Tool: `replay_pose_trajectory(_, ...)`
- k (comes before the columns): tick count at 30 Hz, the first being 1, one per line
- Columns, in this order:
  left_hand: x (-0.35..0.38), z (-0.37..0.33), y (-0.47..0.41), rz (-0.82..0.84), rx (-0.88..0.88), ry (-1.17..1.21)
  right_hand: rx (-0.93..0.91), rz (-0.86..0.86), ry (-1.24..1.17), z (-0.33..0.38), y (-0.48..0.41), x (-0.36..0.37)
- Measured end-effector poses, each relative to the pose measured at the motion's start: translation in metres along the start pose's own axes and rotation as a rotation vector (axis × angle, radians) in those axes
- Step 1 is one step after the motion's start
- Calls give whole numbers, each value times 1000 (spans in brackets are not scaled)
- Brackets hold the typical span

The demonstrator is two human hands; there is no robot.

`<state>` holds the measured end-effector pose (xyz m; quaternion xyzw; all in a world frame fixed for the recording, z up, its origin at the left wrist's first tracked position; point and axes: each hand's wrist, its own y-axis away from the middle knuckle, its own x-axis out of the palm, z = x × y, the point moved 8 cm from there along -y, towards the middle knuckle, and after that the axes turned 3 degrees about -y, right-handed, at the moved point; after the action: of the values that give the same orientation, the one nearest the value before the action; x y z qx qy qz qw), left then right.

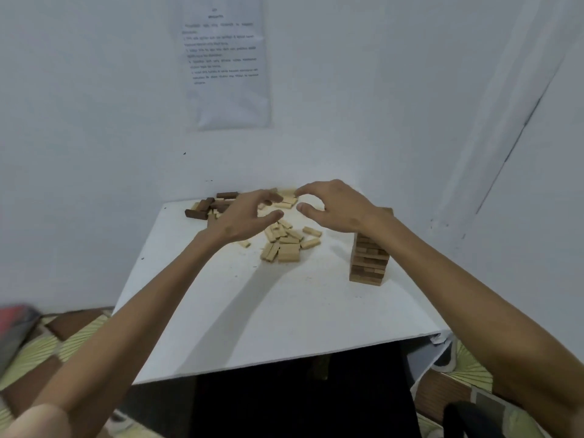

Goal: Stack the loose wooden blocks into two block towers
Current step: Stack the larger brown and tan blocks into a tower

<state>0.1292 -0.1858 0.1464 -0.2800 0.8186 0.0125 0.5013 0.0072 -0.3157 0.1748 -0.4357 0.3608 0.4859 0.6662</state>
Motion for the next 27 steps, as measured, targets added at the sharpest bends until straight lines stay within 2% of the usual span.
replay_pose_trajectory(14, -54, 114, 72, -80, -249, -142, -115, 117, -48, 70, -76, 90)
replay_pose_trajectory(20, -53, 160, 66, -56, -340, -146, -129, 138, -47, 77, -111, 123)
replay_pose_trajectory(27, -52, 206, 32, -21, -356, -206, -81, 94, 23, 54, -173, 158)
